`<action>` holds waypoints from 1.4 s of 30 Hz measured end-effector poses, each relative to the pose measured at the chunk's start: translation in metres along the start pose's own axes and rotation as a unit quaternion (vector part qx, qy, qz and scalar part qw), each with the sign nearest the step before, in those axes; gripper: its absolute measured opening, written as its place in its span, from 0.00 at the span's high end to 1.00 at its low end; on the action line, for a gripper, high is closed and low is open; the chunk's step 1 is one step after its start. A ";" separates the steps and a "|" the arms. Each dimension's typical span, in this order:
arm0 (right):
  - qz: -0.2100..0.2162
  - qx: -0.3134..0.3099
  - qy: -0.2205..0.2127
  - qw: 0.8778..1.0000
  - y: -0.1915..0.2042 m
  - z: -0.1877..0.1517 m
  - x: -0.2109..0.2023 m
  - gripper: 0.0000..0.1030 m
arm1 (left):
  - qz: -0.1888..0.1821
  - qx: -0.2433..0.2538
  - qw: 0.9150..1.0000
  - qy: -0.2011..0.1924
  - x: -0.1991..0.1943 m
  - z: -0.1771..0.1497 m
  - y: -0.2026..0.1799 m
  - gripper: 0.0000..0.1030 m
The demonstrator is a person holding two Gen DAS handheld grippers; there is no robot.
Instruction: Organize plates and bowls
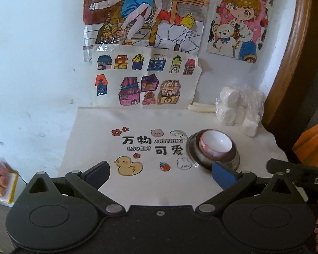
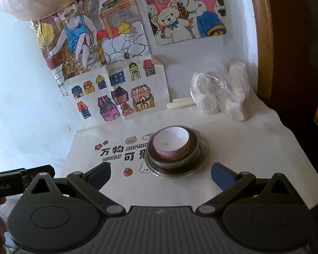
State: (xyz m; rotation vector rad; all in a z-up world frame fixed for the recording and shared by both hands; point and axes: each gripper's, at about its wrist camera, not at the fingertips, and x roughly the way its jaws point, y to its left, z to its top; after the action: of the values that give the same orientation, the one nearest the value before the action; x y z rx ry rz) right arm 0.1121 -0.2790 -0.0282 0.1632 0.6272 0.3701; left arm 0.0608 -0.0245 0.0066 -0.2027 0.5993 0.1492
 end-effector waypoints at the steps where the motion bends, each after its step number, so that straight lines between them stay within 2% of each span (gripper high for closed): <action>1: -0.003 0.001 -0.002 1.000 0.002 -0.004 -0.005 0.00 | -0.003 0.004 1.000 -0.001 -0.003 -0.003 0.002 0.01; 12: -0.025 -0.004 -0.015 1.000 0.016 -0.045 -0.044 0.00 | -0.040 0.027 0.999 -0.006 -0.026 -0.034 0.014 0.01; 20: -0.048 0.005 -0.038 0.998 0.013 -0.055 -0.067 0.00 | -0.051 0.043 0.998 -0.012 -0.037 -0.042 0.016 0.01; 42: -0.036 0.004 -0.016 0.999 0.013 -0.069 -0.074 0.00 | -0.066 0.054 0.996 -0.011 -0.049 -0.054 0.011 0.01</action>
State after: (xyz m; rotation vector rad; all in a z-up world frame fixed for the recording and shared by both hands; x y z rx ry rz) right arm 0.0114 -0.2931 -0.0402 0.1541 0.6024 0.2954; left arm -0.0108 -0.0301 -0.0111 -0.1358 0.5686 -0.0087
